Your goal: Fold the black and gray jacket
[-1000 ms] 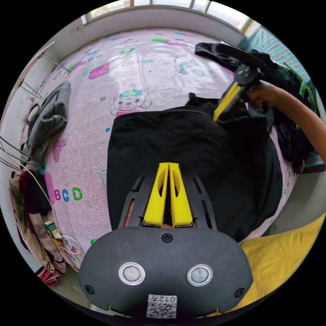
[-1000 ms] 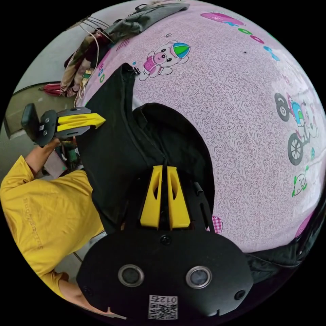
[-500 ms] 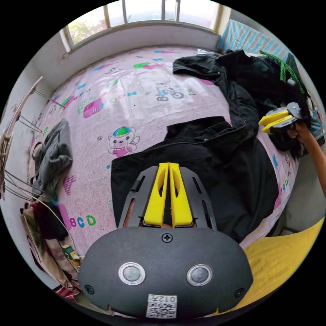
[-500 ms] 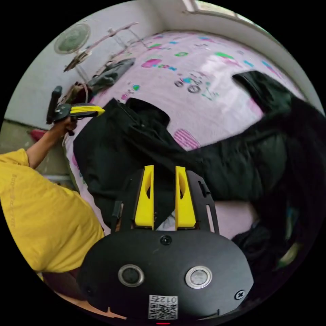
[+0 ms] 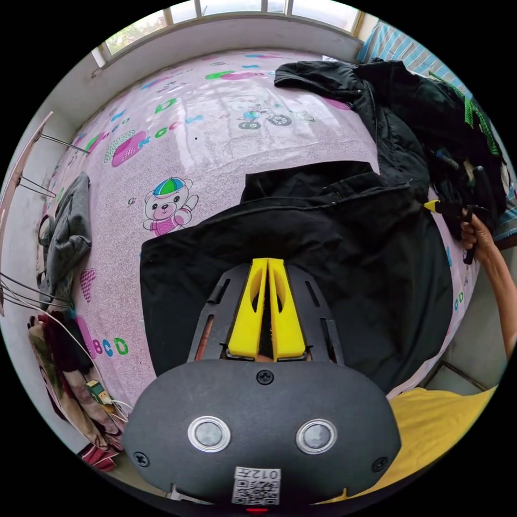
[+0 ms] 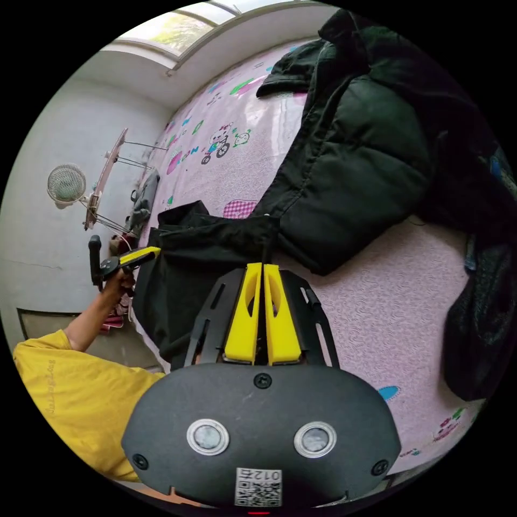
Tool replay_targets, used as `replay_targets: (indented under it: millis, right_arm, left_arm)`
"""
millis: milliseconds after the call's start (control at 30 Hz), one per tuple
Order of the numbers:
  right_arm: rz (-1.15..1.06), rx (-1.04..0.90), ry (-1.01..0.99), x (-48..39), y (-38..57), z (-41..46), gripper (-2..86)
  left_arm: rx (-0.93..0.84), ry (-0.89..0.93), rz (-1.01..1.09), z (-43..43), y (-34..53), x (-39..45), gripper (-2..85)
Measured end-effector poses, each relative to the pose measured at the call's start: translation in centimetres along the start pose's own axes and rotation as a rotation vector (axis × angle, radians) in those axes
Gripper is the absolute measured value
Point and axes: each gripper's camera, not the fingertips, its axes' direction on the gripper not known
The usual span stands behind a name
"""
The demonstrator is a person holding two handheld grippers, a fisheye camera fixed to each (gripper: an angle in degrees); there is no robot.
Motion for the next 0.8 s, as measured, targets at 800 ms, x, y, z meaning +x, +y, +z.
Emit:
replay_targets:
  millis: [800]
  right_arm:
    - [0.081,-0.015,-0.211,7.0,28.4,-10.5,8.6]
  left_arm:
    - [-0.018,0.085,-0.249,-6.9,19.0,-7.6,-0.2]
